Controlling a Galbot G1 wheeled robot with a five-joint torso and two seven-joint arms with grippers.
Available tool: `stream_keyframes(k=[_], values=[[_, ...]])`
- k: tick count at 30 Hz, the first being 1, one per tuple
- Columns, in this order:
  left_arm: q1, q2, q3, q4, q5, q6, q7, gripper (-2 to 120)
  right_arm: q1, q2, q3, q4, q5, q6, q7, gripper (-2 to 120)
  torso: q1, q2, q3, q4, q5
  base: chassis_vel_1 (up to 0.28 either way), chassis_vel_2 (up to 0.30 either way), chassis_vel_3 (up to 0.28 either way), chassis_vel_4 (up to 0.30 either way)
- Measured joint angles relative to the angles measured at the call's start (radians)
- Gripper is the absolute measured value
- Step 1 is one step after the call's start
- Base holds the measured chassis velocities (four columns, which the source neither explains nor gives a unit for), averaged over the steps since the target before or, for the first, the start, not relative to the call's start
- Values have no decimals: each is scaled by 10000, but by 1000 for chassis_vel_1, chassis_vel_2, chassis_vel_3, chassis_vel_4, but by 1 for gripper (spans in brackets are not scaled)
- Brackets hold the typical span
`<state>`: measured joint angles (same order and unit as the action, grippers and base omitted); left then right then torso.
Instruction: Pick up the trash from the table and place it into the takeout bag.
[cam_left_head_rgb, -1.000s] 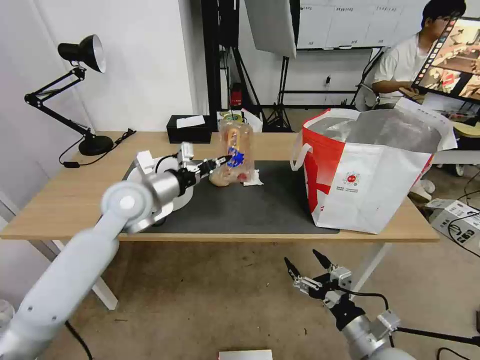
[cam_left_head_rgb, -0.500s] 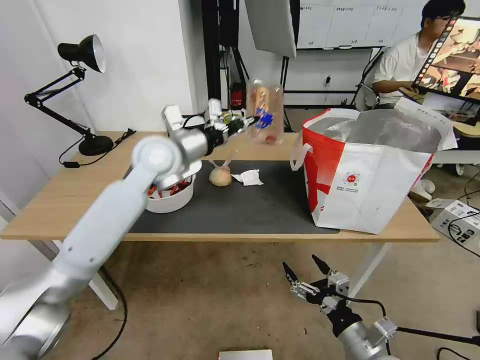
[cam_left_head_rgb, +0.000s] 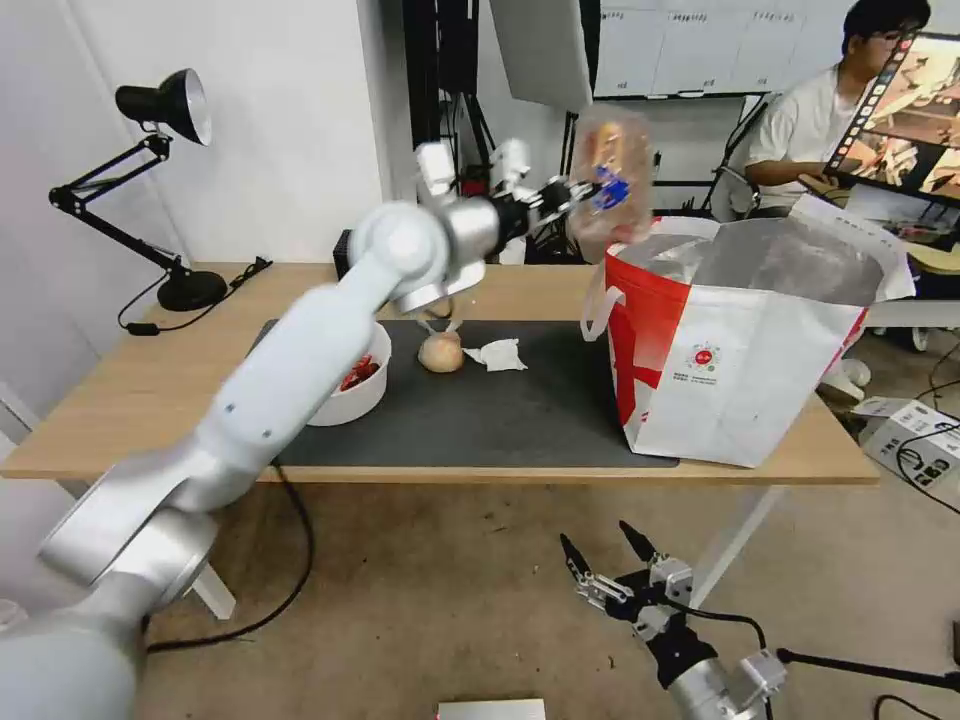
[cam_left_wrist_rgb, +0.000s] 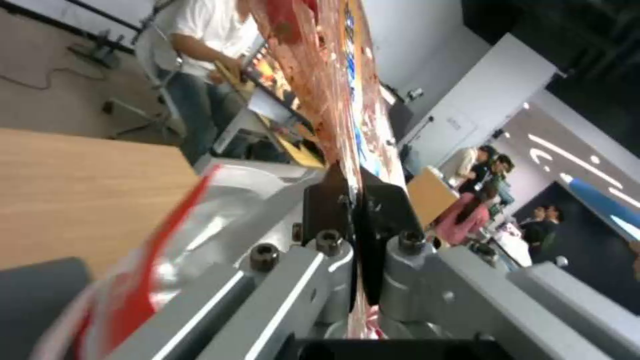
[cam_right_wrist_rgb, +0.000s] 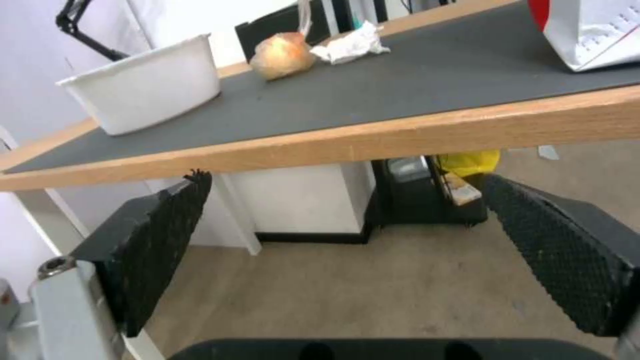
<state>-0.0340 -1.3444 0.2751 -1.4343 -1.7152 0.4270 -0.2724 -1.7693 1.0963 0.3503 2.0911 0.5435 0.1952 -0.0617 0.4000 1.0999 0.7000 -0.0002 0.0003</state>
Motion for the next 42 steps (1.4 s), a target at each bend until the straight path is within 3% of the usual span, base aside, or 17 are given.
stream_keyframes(k=[3,8,10,15,19,33,36,42], values=[[-272,-720,458,809,314,-315,81,0,-41,52,15,27,-1,0,-60,100,1,0,1,2,0,0,0,0,0],[-371,-1462,651,1396,818,-582,170,0,-71,88,53,84,1,6,-92,100,1,0,0,0,0,0,0,0,0],[-376,-1799,866,1677,1490,-959,227,0,-80,120,76,114,3,15,-98,100,0,0,0,-1,0,0,0,0,0],[-331,-1920,1454,1876,3057,-1455,474,0,-91,114,149,122,45,55,-103,100,0,0,0,3,-2,0,0,0,0],[-267,-1835,1910,1882,3712,-1516,678,0,-76,103,174,118,73,68,-103,100,0,0,0,2,-3,0,0,0,0],[-219,-1783,2172,1711,3645,-1355,1111,1,-31,88,172,-21,100,73,-79,100,0,0,0,2,-3,0,0,0,0],[-244,-1714,2185,1538,3370,-1211,1200,17,22,59,172,-58,118,71,-46,100,0,0,0,2,-3,0,0,0,0],[-268,-1654,2211,1406,3088,-1115,1219,33,62,54,142,-117,124,55,-27,100,0,0,0,3,-3,0,0,0,0]])
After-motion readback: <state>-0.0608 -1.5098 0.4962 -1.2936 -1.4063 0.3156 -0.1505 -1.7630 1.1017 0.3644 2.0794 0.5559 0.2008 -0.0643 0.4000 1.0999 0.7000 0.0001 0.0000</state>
